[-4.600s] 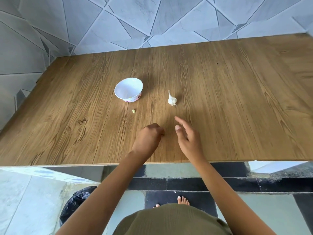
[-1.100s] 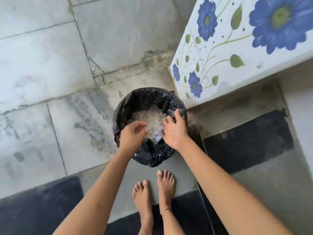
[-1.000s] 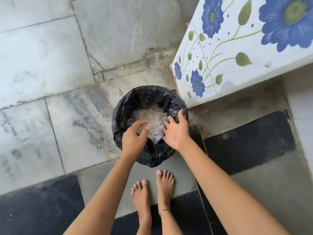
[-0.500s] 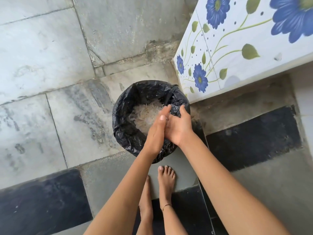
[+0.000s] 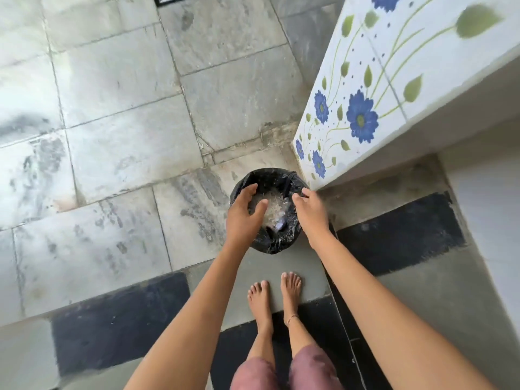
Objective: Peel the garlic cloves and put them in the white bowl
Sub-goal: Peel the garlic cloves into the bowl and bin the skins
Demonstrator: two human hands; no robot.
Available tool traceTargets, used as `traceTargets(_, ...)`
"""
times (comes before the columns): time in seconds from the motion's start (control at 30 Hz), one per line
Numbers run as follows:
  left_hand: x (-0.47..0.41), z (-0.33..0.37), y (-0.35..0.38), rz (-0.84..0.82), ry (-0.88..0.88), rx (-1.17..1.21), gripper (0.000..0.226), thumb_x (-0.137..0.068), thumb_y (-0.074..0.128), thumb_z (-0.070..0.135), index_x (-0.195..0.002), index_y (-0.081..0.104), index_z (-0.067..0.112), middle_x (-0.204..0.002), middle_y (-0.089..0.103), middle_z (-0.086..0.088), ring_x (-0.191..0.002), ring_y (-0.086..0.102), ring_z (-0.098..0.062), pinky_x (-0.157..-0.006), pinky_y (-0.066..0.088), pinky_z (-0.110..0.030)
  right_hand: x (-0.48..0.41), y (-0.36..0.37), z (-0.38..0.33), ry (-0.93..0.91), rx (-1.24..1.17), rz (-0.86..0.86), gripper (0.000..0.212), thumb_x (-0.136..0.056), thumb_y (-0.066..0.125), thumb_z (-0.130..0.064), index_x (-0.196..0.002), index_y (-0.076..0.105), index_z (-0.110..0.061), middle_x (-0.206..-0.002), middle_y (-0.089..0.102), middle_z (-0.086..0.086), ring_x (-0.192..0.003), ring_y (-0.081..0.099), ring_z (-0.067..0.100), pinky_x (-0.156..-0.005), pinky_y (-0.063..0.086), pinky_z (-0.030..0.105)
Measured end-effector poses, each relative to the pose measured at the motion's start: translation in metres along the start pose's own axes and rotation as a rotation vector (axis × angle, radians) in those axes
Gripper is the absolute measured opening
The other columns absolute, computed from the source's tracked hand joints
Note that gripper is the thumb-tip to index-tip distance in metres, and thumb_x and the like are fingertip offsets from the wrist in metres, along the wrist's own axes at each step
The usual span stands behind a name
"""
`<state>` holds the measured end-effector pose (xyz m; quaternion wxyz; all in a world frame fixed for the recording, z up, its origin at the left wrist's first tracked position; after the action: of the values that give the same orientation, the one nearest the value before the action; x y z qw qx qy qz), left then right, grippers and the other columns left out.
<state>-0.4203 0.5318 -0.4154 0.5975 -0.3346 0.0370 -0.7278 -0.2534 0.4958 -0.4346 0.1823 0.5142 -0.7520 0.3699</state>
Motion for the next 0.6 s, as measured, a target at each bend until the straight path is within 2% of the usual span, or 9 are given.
traceTargets(0.07, 0.042, 0.048, -0.029, -0.022, 0.084, -0.059, 0.042, -0.091, 0.06, 0.03, -0.131, 0.053, 0.023, -0.13, 0.058, 0.004, -0.119, 0.052, -0.01, -0.093, 0.038, -0.023, 0.053, -0.031, -0.03, -0.085, 0.196, 0.074, 0.045, -0.096, 0.047, -0.031, -0.138, 0.042, -0.016, -0.133, 0.056, 0.002, -0.121, 0.051, 0.023, -0.097, 0.039, 0.034)
traceTargets(0.2, 0.125, 0.142, -0.069, -0.055, 0.267, -0.137, 0.048, -0.084, 0.058, 0.042, -0.128, 0.054, 0.022, -0.124, 0.062, 0.0, -0.114, 0.056, -0.016, -0.093, 0.046, -0.031, 0.166, -0.092, -0.089, -0.347, 0.32, 0.245, 0.044, -0.094, 0.05, -0.03, -0.134, 0.045, -0.014, -0.134, 0.054, 0.006, -0.122, 0.049, 0.027, -0.094, 0.039, 0.036)
traceTargets(0.3, 0.189, 0.213, -0.087, -0.051, 0.472, -0.14, 0.049, -0.081, 0.059, 0.04, -0.127, 0.056, 0.022, -0.127, 0.06, 0.004, -0.114, 0.055, -0.01, -0.093, 0.04, -0.021, 0.256, -0.137, -0.124, -0.585, 0.33, 0.412, 0.047, -0.092, 0.055, -0.025, -0.134, 0.047, -0.006, -0.132, 0.053, 0.013, -0.123, 0.045, 0.028, -0.097, 0.039, 0.038)
traceTargets(0.37, 0.228, 0.252, -0.092, -0.048, 0.621, -0.143, 0.046, -0.082, 0.061, 0.037, -0.125, 0.058, 0.021, -0.126, 0.061, 0.006, -0.112, 0.054, -0.006, -0.091, 0.035, -0.015, 0.309, -0.166, -0.131, -0.721, 0.308, 0.505, 0.051, -0.09, 0.052, -0.03, -0.132, 0.049, -0.001, -0.132, 0.053, 0.016, -0.124, 0.046, 0.031, -0.102, 0.04, 0.043)
traceTargets(0.5, 0.285, 0.303, -0.077, -0.097, 0.815, -0.153, 0.045, -0.083, 0.061, 0.034, -0.126, 0.058, 0.021, -0.126, 0.06, 0.005, -0.109, 0.052, -0.001, -0.092, 0.038, -0.02, 0.377, -0.231, -0.12, -0.793, 0.26, 0.739, 0.055, -0.088, 0.045, -0.037, -0.128, 0.053, -0.001, -0.129, 0.056, 0.015, -0.12, 0.052, 0.03, -0.101, 0.038, 0.035)
traceTargets(0.57, 0.32, 0.328, -0.044, -0.193, 0.923, -0.201, 0.046, -0.083, 0.059, 0.036, -0.126, 0.057, 0.021, -0.127, 0.059, 0.005, -0.112, 0.052, -0.003, -0.094, 0.04, -0.022, 0.419, -0.279, -0.098, -0.781, 0.237, 0.936, 0.052, -0.088, 0.047, -0.035, -0.126, 0.055, -0.002, -0.125, 0.059, 0.014, -0.116, 0.054, 0.029, -0.098, 0.042, 0.037)
traceTargets(0.6, 0.32, 0.326, -0.038, -0.203, 0.926, -0.205, 0.047, -0.082, 0.059, 0.037, -0.126, 0.057, 0.021, -0.127, 0.06, 0.006, -0.113, 0.053, -0.006, -0.095, 0.042, -0.024, 0.423, -0.284, -0.093, -0.767, 0.244, 0.957, 0.05, -0.088, 0.048, -0.035, -0.125, 0.056, -0.003, -0.124, 0.06, 0.013, -0.114, 0.055, 0.028, -0.096, 0.043, 0.038)
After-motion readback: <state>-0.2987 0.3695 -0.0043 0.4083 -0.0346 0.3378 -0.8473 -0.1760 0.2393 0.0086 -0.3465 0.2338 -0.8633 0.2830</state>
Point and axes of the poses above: each hand's wrist, its own x-axis away from the middle knuckle, its own y-axis out of the palm, z = x × y, the point moved 7 cm from there along -x, towards the middle knuckle
